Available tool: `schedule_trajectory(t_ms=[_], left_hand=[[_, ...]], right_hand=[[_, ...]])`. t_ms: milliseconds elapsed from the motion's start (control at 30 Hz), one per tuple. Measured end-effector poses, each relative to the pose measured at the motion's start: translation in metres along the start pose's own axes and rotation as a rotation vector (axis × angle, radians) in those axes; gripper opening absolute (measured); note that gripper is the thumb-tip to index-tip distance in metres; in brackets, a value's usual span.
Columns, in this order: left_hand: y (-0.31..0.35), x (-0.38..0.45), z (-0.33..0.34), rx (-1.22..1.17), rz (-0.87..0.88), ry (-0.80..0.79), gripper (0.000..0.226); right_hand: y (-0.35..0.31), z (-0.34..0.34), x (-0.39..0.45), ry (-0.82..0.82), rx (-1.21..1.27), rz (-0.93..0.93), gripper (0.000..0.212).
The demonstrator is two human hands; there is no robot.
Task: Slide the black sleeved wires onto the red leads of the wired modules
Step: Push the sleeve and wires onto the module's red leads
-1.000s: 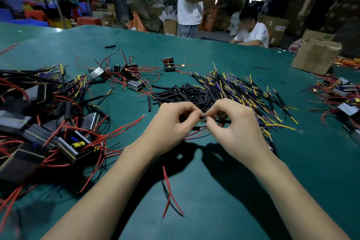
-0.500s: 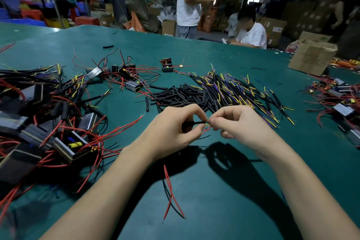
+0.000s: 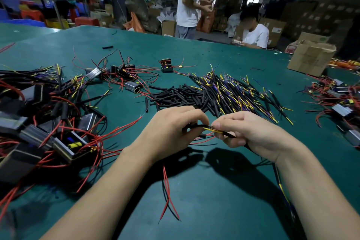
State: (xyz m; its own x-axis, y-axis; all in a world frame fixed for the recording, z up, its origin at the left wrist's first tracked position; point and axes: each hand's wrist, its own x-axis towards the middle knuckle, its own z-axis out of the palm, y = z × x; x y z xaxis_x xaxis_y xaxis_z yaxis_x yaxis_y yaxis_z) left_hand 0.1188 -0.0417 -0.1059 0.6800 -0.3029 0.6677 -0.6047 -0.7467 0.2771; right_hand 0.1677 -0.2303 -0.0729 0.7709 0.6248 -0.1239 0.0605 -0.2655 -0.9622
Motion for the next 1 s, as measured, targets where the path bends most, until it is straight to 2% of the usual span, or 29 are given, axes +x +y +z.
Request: schedule_trajectory(t_ms=[467, 867, 1000], left_hand=[[0.008, -0.001, 0.004, 0.053, 0.063, 0.014, 0.006], [0.004, -0.002, 0.012, -0.328, -0.168, 0.073, 0.002], [0.002, 0.0, 0.006, -0.375, -0.211, 0.002, 0.002]], right_hand=[[0.006, 0.001, 0.002, 0.012, 0.038, 0.049, 0.015], [0.011, -0.01, -0.001, 0.005, -0.18, -0.184, 0.006], [0.011, -0.008, 0.0, -0.004, -0.212, -0.219, 0.006]])
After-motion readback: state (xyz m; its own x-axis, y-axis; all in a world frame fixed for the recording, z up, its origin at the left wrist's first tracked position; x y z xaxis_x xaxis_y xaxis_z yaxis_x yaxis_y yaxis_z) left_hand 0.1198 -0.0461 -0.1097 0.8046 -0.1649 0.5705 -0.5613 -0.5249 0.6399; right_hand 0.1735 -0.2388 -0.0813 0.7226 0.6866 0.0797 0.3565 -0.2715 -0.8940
